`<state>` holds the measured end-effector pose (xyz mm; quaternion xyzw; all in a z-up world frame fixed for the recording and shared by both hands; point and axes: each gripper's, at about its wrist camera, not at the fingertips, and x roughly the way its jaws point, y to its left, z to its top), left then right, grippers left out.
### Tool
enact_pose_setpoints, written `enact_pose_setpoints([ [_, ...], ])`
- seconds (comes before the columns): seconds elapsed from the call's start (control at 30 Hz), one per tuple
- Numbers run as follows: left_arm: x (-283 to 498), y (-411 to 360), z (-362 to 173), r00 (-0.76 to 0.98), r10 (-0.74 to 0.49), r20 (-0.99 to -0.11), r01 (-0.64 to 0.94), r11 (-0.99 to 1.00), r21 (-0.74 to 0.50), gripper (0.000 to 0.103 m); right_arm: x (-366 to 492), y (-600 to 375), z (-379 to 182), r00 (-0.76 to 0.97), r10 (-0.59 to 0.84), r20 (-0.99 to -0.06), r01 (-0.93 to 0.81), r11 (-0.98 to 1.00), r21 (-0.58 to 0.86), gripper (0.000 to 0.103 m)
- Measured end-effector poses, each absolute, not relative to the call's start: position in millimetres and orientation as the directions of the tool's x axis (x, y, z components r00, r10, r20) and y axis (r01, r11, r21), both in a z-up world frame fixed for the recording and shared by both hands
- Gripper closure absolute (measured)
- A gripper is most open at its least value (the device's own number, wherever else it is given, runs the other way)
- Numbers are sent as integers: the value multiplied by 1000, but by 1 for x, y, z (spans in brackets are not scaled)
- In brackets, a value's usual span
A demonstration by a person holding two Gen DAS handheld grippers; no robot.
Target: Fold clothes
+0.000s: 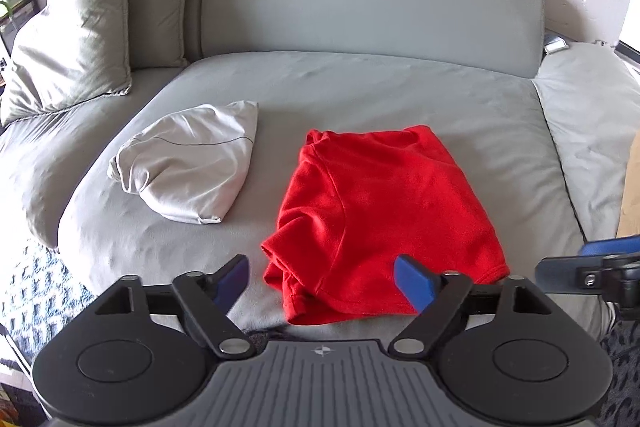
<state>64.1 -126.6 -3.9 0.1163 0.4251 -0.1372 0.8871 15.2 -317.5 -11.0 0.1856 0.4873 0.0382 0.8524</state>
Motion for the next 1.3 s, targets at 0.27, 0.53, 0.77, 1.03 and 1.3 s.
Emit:
enact_pose_setpoints([
  [0.27, 48, -123, 8, 585, -168, -794, 346, 937, 56, 1, 10, -313, 3, 516, 222, -828, 95, 945, 313, 20],
  [0.53, 45, -120, -1, 519, -170, -837, 334, 942, 16, 1, 16, -304, 10, 510, 223, -831, 57, 955, 291, 18],
  [0.77, 47, -122, -8, 509, -133, -850, 330, 943, 50, 1, 24, -304, 8, 493, 200, -847, 66, 962, 265, 16],
  [1.03, 46, -128, -14, 473, -134, -871, 341, 939, 41, 1, 22, -306, -3, 450, 184, -874, 80, 966, 244, 16],
  [1.3, 39, -137, -13, 463, -182, -868, 386, 923, 12, 1, 22, -303, 3, 446, 128, -886, 41, 986, 163, 15],
])
